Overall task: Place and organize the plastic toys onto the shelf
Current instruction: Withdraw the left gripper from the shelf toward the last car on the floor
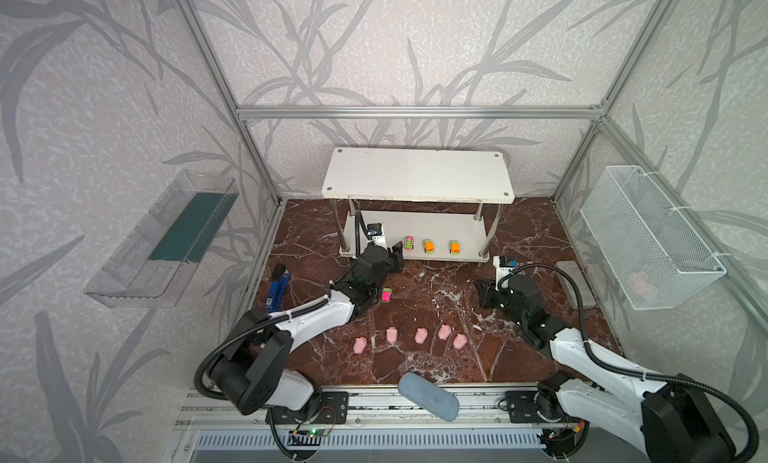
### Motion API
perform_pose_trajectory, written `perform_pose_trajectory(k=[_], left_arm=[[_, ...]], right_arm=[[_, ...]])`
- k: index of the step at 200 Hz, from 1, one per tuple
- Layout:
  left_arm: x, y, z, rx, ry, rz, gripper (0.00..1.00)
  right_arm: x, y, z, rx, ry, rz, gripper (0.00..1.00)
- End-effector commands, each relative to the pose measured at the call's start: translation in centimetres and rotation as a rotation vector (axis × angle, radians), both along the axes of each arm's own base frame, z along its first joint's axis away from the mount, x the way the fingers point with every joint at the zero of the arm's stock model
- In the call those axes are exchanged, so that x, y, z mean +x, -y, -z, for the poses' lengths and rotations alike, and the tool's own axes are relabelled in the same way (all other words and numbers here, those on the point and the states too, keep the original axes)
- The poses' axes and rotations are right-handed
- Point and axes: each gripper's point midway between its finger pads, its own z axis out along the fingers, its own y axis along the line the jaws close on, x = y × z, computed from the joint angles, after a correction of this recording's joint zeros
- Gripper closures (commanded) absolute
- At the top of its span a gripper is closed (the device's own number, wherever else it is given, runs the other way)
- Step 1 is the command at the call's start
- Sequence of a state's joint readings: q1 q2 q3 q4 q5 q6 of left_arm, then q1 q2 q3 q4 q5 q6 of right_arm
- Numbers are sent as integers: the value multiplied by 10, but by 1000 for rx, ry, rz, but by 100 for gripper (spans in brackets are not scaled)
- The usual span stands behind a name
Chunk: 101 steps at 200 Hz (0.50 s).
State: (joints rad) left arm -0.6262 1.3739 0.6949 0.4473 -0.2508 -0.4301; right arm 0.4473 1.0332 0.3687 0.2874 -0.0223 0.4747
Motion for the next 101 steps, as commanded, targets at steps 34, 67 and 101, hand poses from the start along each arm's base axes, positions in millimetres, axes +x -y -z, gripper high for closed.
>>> perform_pose_trajectory(k=[34,67,101], left_arm=[[-82,-29,32,68,-141,-11,45],[-117,-52,64,72,-256,-46,44],[-126,-48,87,33,-313,-43,42]], right_arm=[[-2,-2,-8,25,1,-13,83],[-5,-2,-9,26,-7,-18,82],[-6,-4,-6,35,-26,-26,78]])
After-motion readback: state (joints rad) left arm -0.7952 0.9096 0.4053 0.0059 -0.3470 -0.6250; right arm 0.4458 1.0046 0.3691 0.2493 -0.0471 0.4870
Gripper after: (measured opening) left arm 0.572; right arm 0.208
